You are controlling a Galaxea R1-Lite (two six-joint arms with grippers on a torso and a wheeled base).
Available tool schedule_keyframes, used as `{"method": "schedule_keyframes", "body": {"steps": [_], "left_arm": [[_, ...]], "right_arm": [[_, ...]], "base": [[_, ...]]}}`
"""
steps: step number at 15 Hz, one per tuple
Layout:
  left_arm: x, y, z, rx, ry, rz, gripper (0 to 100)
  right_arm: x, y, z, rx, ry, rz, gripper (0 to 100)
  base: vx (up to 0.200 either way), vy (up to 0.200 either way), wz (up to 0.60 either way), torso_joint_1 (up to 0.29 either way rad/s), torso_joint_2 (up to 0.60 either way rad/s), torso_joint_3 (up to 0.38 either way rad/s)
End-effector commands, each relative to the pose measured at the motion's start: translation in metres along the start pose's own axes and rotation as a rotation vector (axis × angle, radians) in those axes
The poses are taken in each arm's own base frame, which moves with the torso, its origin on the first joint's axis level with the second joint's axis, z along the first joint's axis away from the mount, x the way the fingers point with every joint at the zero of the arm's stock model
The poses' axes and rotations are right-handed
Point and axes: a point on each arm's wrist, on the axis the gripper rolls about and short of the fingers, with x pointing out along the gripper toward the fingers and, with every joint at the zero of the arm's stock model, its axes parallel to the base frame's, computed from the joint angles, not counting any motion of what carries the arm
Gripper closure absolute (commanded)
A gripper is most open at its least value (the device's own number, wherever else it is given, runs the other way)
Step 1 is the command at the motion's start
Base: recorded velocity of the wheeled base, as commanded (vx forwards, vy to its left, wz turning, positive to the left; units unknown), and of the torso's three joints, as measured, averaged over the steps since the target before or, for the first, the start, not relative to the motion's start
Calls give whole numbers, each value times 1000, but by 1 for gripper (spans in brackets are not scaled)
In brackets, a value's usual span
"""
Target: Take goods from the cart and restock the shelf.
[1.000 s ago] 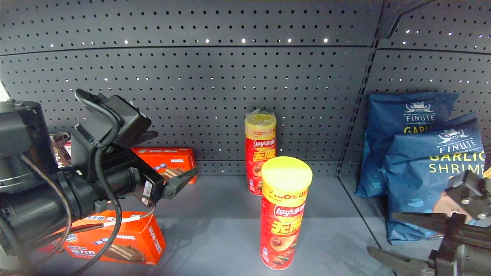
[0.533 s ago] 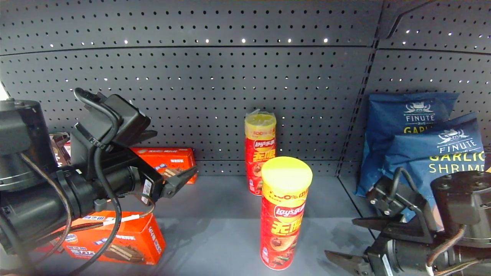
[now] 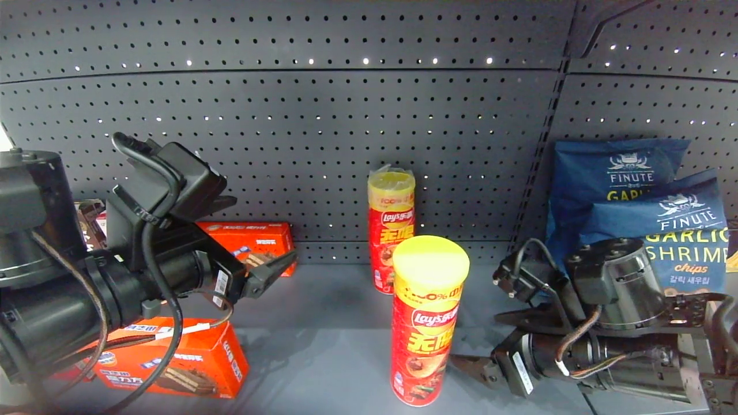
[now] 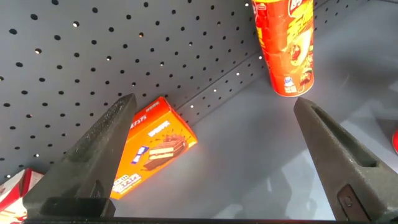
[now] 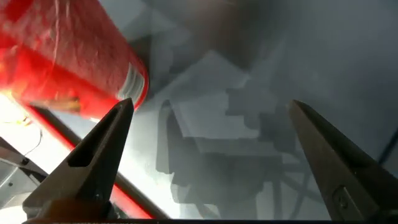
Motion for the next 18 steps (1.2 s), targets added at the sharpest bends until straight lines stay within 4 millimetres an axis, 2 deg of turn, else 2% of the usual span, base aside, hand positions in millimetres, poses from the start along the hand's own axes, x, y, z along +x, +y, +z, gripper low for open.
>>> {"method": "schedule_keyframes", "body": {"steps": [1, 14, 18], "left_arm": [[1, 0, 0, -3, -9, 3, 0], [1, -1, -5, -4, 9, 0, 0], [1, -1, -6, -4, 2, 4, 0]], "right_arm": [[10, 4, 0, -11, 22, 8, 0], [13, 15, -1, -34, 29, 35, 0], [22, 19, 4, -42, 29, 46, 0]], "base": [[0, 0, 0, 0, 0, 0], [0, 0, 0, 0, 0, 0], [0, 0, 0, 0, 0, 0]]}}
